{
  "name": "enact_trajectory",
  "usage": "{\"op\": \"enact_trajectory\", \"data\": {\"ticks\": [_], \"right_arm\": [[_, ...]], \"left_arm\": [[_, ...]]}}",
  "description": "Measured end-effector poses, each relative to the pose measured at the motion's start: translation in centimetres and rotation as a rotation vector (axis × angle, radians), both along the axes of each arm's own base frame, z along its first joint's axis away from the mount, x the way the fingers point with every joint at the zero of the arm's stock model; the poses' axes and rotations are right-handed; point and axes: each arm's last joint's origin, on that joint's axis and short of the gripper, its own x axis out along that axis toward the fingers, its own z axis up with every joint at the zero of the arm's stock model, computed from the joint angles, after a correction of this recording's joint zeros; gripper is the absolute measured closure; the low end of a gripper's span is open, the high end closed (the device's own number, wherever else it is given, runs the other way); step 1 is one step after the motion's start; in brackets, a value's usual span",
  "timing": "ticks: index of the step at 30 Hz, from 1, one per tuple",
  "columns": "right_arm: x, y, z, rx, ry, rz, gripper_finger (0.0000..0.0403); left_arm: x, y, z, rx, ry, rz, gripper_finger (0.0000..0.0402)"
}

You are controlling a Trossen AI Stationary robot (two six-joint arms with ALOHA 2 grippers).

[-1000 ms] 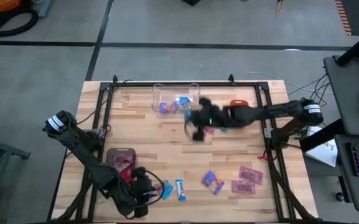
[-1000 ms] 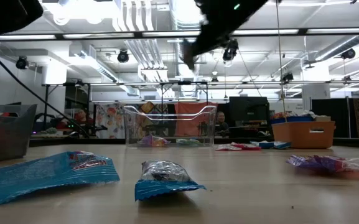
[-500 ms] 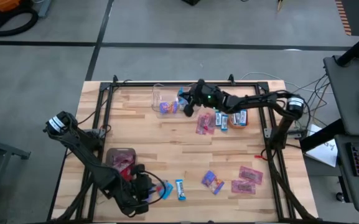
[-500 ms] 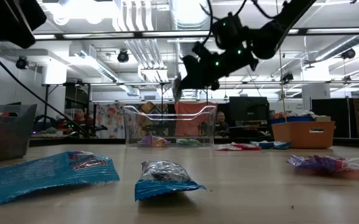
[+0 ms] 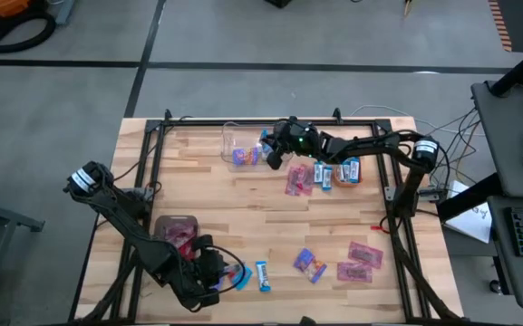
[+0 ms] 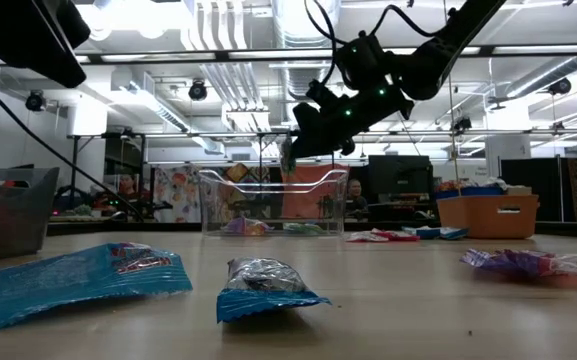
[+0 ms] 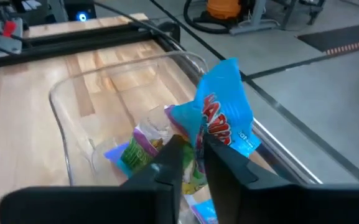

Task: Sort candy
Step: Put the light blue gummy into the transparent bin, then put the dark blue gummy into the transparent bin

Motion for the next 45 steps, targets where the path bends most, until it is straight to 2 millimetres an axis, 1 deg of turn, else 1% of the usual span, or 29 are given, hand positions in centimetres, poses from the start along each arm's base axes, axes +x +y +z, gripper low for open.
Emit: {"op": "enact_trajectory", "data": {"ticks": [6, 9, 12, 15, 19, 23, 27, 30, 33, 37, 41, 45], "right_arm": [[0.0, 0.1, 0.0, 0.031, -0.008, -0.008, 0.0271], [-0.3, 0.2, 0.2, 0.055, 0.004, -0.016, 0.0244], [-0.9, 0.6, 1.2, 0.084, 0.024, -0.017, 0.0227], [-1.9, 1.8, 2.7, 0.117, 0.069, 0.011, 0.0218], [-3.4, 4.5, 5.0, 0.181, 0.112, 0.137, 0.0216], [-5.0, 8.0, 7.0, 0.209, 0.165, 0.237, 0.0222], [-6.3, 11.7, 8.5, 0.225, 0.187, 0.334, 0.0228], [-7.1, 14.1, 9.3, 0.254, 0.193, 0.395, 0.0233], [-7.8, 16.1, 9.7, 0.306, 0.204, 0.436, 0.0236], [-8.4, 18.8, 9.5, 0.386, 0.245, 0.477, 0.0241], [-9.1, 21.6, 8.9, 0.462, 0.322, 0.516, 0.0245], [-10.1, 24.1, 8.2, 0.536, 0.411, 0.533, 0.0249]], "left_arm": [[0.3, 0.3, 0.0, 0.001, 0.001, 0.013, 0.0320], [0.4, 0.4, 0.1, -0.004, 0.000, 0.022, 0.0320], [0.5, 0.5, 0.1, -0.022, 0.010, 0.018, 0.0320], [0.6, 0.6, 0.1, -0.063, 0.048, 0.000, 0.0320], [0.7, 0.6, 0.0, -0.090, 0.072, -0.013, 0.0311], [0.8, 0.6, 0.0, -0.088, 0.070, -0.009, 0.0284], [0.9, 0.6, -0.3, -0.073, 0.070, -0.002, 0.0249], [0.8, 0.5, -0.5, -0.097, 0.108, -0.040, 0.0226], [0.7, 0.3, -0.5, -0.144, 0.156, -0.079, 0.0213], [0.7, 0.3, -0.6, -0.173, 0.174, -0.079, 0.0210], [1.3, 0.6, -0.4, -0.132, 0.137, -0.117, 0.0210], [2.0, 1.5, -0.4, -0.076, 0.133, -0.151, 0.0210]]}}
